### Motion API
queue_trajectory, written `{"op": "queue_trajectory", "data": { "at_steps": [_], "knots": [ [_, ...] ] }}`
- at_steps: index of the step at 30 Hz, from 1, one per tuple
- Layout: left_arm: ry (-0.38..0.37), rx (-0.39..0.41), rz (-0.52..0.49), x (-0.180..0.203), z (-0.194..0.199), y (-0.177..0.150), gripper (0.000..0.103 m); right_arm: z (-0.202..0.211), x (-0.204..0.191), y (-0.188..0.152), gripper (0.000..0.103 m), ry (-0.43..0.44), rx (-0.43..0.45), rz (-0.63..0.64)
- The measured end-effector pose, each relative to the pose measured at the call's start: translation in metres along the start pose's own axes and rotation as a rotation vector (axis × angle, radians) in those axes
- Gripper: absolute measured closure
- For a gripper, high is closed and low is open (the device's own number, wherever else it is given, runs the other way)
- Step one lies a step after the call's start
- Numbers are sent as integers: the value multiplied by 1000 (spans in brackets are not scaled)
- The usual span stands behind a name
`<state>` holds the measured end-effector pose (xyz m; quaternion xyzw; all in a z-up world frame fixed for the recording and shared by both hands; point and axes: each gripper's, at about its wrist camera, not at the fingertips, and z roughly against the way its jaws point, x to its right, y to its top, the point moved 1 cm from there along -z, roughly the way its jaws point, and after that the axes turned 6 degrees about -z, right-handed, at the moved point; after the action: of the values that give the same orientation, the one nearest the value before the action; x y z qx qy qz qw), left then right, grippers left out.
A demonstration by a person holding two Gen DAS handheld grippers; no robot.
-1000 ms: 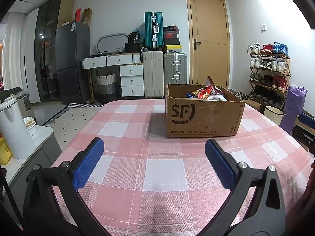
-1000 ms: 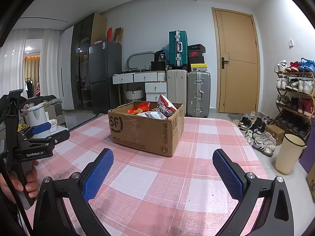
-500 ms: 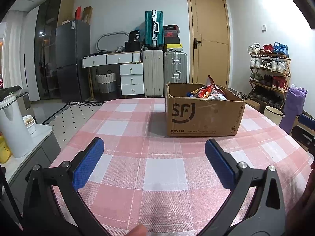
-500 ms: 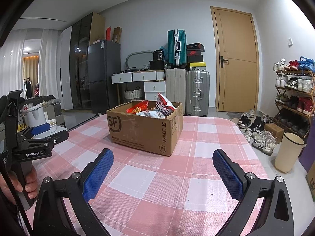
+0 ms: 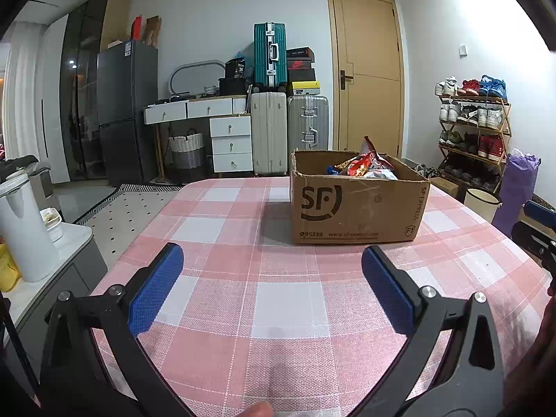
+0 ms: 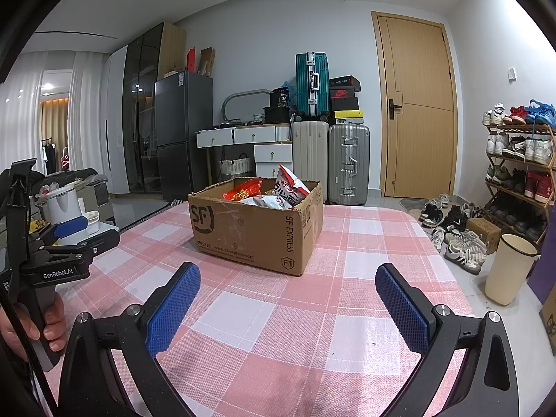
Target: Organize snacks
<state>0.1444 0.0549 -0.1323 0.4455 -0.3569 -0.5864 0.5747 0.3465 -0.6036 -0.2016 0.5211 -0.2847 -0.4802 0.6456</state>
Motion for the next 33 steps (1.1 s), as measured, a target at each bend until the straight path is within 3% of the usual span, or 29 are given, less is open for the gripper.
{"op": "queue_trajectory", "data": {
  "at_steps": [33],
  "knots": [
    [11,6,13,-5,4,-1,1,0,1,0,1,-3,0,0]
  ]
}}
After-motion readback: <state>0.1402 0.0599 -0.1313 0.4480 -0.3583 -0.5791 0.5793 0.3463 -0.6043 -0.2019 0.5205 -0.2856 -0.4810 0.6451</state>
